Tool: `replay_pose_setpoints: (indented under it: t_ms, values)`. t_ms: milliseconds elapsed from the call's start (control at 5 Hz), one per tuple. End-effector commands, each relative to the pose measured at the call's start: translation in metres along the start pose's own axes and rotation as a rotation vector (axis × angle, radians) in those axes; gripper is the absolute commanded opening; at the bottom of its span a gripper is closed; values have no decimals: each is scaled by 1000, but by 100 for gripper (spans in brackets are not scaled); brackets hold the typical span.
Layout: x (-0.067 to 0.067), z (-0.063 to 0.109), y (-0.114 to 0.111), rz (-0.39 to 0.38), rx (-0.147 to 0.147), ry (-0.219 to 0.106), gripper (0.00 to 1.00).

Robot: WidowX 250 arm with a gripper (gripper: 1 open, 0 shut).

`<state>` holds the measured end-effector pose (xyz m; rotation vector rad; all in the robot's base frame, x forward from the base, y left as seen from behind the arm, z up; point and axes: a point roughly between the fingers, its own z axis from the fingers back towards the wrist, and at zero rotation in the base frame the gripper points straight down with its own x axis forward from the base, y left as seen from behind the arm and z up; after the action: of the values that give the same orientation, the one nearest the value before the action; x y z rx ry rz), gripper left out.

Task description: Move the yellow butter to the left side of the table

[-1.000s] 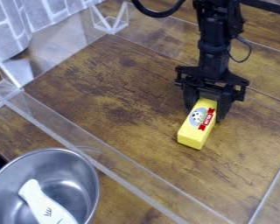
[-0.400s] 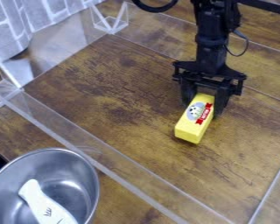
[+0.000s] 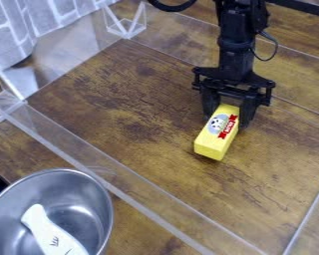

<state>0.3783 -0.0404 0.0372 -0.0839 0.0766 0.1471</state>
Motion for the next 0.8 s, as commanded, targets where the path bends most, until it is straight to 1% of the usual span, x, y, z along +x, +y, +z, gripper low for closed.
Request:
replay_pose_setpoints:
  t_ms: [0,600]
  values:
    - [10,51,1,-2,-29,-130,0]
    - [9,64,5,-9,-30,-142,0]
